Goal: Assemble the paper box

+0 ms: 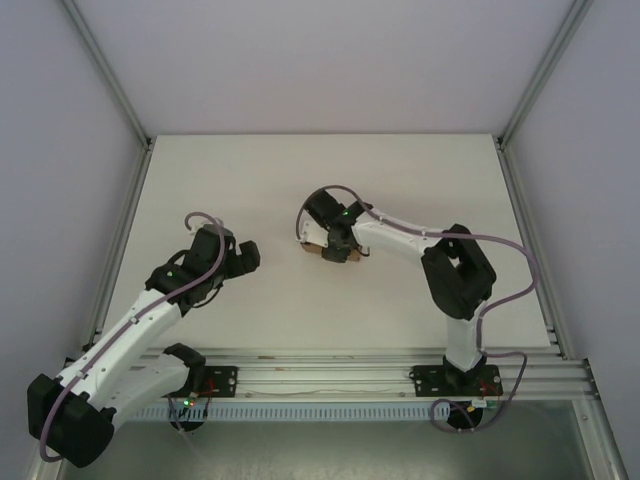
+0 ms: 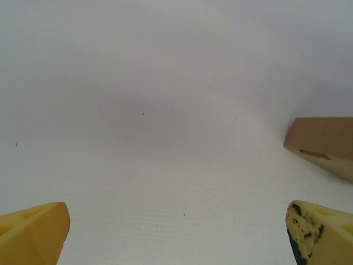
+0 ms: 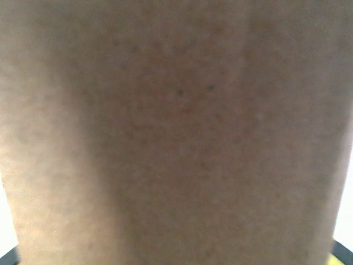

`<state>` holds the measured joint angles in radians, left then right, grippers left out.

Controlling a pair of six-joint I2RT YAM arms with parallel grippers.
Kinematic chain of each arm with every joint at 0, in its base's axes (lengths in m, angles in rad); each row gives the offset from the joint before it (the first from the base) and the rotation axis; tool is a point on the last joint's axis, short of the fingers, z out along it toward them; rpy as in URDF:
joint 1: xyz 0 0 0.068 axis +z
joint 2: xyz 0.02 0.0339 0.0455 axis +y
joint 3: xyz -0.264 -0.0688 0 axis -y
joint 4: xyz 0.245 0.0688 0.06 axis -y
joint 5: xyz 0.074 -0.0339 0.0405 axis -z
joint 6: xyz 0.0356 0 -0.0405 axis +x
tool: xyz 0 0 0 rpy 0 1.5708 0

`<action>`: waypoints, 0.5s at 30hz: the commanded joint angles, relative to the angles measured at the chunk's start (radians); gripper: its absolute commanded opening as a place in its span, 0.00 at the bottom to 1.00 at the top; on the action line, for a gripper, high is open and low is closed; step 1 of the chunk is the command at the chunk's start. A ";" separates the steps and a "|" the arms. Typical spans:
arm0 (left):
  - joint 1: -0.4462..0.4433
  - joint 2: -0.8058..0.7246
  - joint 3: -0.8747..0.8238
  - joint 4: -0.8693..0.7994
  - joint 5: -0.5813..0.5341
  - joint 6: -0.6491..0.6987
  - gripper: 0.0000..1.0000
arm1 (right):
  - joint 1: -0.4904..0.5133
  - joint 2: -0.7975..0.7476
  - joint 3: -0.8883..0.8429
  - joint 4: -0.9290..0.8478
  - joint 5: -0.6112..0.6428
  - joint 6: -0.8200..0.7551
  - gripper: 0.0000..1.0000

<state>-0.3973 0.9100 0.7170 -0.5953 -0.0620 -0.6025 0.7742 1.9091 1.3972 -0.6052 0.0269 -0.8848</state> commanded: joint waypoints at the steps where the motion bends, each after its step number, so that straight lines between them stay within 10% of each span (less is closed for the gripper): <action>1: 0.006 0.001 -0.004 -0.024 -0.029 -0.002 1.00 | 0.029 -0.026 -0.073 0.189 0.218 -0.158 0.42; 15: 0.006 -0.026 -0.004 -0.031 -0.017 0.010 1.00 | 0.074 -0.119 -0.248 0.266 0.245 -0.231 0.87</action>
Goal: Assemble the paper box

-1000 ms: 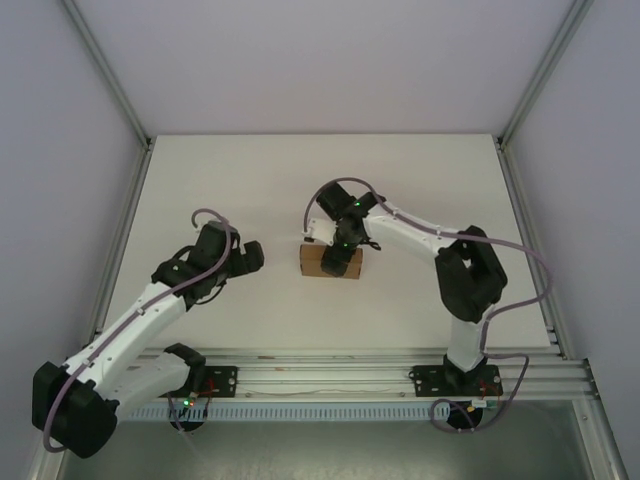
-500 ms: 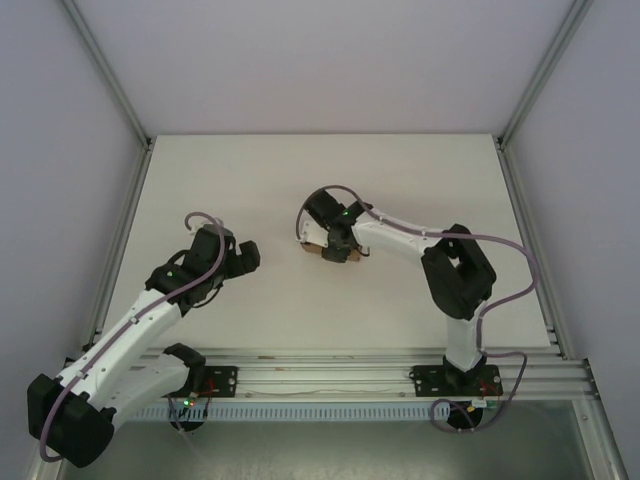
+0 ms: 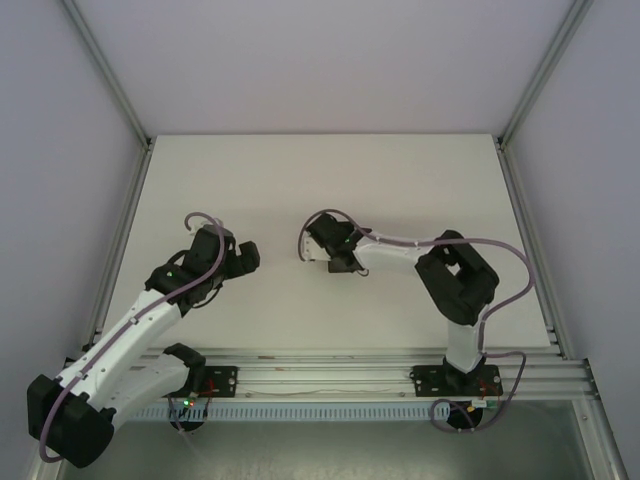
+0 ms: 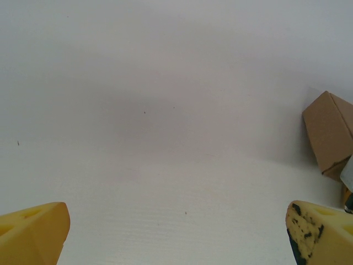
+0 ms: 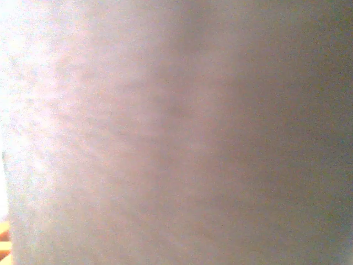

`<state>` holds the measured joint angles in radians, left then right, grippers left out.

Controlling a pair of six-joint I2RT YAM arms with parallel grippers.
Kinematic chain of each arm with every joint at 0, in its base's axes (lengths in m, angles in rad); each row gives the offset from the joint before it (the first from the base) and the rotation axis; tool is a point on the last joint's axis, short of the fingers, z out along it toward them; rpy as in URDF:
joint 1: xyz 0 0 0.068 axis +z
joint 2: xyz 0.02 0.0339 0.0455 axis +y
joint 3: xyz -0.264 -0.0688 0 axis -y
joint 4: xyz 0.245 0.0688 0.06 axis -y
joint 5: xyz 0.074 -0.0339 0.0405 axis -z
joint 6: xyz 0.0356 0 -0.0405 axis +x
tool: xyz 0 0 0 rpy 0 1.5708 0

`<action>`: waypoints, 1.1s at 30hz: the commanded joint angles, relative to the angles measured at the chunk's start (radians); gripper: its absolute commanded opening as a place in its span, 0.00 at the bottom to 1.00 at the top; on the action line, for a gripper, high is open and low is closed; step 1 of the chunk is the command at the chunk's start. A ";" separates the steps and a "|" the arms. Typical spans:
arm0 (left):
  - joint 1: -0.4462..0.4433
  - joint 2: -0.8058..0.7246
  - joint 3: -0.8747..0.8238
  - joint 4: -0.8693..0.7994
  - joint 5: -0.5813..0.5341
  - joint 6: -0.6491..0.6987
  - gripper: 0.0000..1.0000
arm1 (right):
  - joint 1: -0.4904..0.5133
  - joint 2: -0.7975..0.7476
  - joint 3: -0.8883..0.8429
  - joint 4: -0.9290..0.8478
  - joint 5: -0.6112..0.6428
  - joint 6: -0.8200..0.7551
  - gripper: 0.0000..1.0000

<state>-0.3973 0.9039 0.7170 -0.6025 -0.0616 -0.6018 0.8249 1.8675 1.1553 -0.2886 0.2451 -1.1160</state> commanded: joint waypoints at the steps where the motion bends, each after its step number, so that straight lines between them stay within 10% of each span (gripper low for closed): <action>1: 0.007 -0.020 -0.004 -0.019 -0.015 0.009 1.00 | 0.027 -0.099 -0.008 -0.080 0.002 0.025 0.88; 16: 0.021 0.019 0.035 0.144 -0.214 0.089 1.00 | -0.018 -0.569 -0.174 -0.057 -0.151 0.383 1.00; 24: 0.128 0.051 -0.133 0.599 -0.364 0.314 1.00 | -0.437 -0.835 -0.446 0.290 -0.246 1.015 1.00; 33: 0.360 0.245 -0.361 1.159 -0.205 0.493 1.00 | -0.748 -0.726 -0.754 0.830 -0.175 1.167 1.00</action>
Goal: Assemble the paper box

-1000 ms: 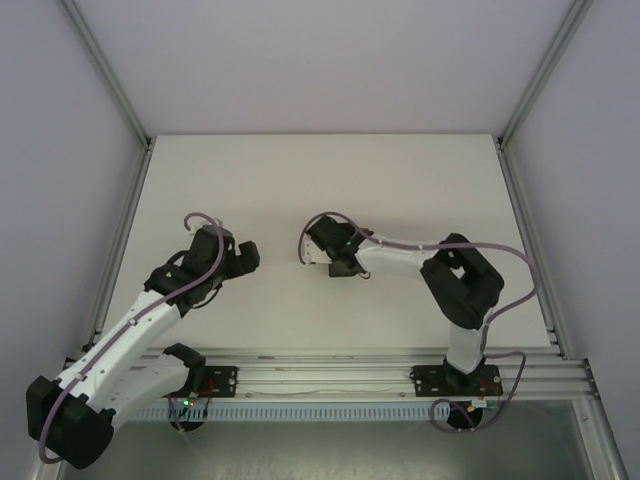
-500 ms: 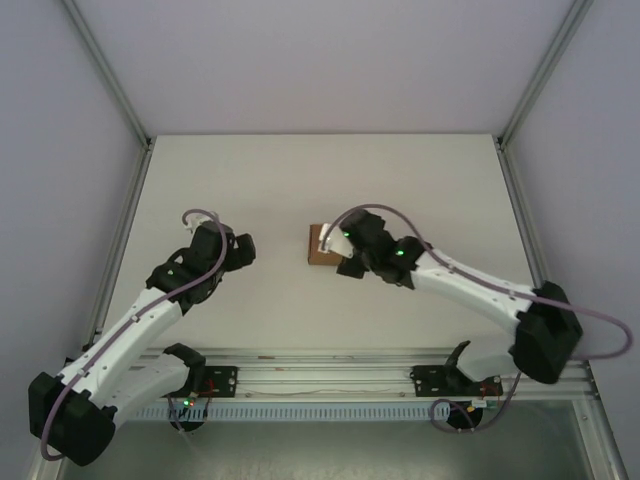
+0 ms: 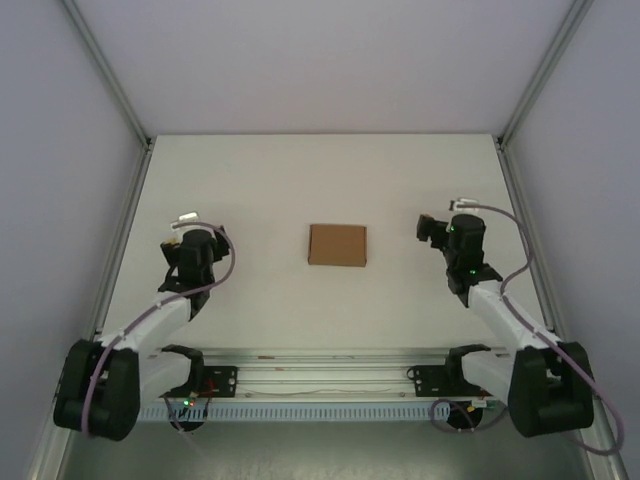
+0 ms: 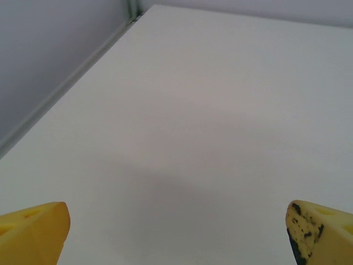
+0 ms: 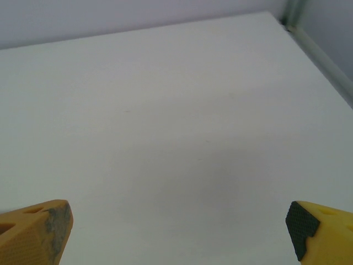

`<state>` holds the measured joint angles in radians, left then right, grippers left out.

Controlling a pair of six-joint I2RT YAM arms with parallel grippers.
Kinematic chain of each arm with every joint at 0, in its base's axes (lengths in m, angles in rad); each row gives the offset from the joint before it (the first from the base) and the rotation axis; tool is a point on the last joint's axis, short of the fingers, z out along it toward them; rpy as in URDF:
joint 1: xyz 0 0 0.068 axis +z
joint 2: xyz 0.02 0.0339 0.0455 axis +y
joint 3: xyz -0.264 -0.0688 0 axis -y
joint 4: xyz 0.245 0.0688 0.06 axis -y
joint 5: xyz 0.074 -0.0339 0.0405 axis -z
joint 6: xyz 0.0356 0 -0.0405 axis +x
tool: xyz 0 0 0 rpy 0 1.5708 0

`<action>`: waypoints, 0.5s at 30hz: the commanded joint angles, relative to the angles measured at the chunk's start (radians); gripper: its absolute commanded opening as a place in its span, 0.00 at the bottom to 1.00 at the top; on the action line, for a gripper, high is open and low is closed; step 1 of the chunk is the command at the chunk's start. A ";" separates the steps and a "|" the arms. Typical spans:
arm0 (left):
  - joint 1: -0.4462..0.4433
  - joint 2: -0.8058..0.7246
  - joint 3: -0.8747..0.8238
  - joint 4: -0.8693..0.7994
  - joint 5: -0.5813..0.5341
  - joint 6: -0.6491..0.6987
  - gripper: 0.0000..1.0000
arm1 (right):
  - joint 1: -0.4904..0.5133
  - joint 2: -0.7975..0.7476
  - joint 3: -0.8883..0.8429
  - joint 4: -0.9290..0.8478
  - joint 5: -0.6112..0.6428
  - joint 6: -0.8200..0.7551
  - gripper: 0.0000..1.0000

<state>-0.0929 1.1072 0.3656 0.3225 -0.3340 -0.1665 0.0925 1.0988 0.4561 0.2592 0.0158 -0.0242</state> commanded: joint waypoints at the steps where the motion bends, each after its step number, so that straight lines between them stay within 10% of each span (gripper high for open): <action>1: 0.069 0.077 -0.019 0.281 0.078 0.063 1.00 | -0.022 0.071 -0.071 0.327 0.055 0.054 1.00; 11: 0.119 0.440 -0.115 0.887 0.182 0.120 1.00 | -0.074 0.384 -0.098 0.614 -0.045 -0.009 1.00; 15: 0.127 0.410 -0.111 0.821 0.209 0.106 1.00 | -0.106 0.403 -0.059 0.565 -0.041 0.038 1.00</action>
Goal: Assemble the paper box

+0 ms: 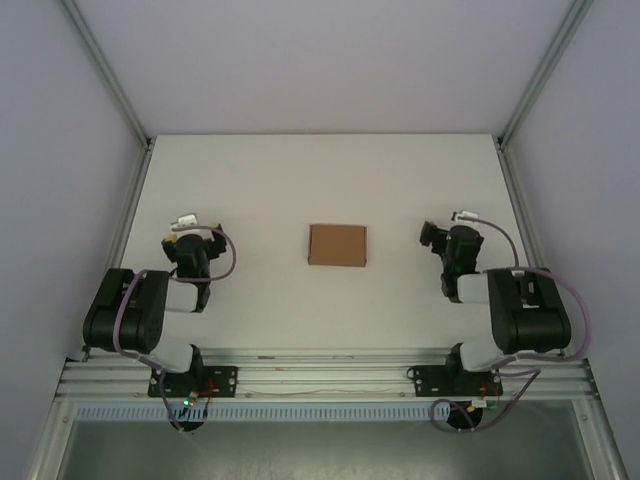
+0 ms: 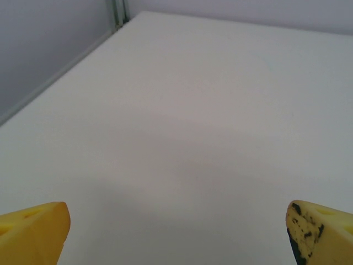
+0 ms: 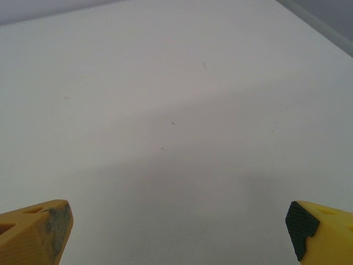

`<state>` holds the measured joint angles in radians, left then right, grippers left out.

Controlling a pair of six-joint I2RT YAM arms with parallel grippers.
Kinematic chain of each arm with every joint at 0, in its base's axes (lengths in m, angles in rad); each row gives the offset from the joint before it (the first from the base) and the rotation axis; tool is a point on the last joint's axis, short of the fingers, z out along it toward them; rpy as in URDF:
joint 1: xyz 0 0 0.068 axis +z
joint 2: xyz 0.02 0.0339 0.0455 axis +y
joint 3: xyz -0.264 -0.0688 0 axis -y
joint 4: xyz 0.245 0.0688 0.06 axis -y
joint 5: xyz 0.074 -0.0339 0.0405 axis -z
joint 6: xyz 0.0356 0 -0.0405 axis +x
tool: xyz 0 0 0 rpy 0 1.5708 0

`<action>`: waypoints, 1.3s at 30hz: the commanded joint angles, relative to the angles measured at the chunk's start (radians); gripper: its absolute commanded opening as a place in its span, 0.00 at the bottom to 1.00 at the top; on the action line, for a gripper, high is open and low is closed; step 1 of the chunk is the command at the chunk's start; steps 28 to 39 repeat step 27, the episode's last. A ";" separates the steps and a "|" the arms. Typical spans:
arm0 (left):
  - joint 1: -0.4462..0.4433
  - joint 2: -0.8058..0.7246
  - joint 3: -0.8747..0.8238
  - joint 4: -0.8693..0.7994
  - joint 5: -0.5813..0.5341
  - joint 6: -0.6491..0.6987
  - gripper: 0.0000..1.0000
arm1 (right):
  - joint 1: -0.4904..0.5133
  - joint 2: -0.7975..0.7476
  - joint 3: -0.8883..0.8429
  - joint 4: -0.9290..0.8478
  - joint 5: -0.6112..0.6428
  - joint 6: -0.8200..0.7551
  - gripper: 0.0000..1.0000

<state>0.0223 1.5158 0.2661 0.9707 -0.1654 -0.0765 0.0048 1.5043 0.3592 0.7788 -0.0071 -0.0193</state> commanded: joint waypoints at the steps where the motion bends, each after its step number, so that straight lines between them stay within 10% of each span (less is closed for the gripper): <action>1: 0.011 0.025 0.001 0.187 0.053 0.026 1.00 | -0.035 0.009 0.026 0.088 -0.032 0.051 1.00; 3: 0.011 -0.023 0.056 -0.005 0.065 0.011 1.00 | -0.042 -0.009 0.045 0.014 -0.033 0.052 1.00; 39: 0.004 -0.006 0.048 0.042 0.057 0.031 1.00 | -0.041 -0.007 0.035 0.042 -0.033 0.050 1.00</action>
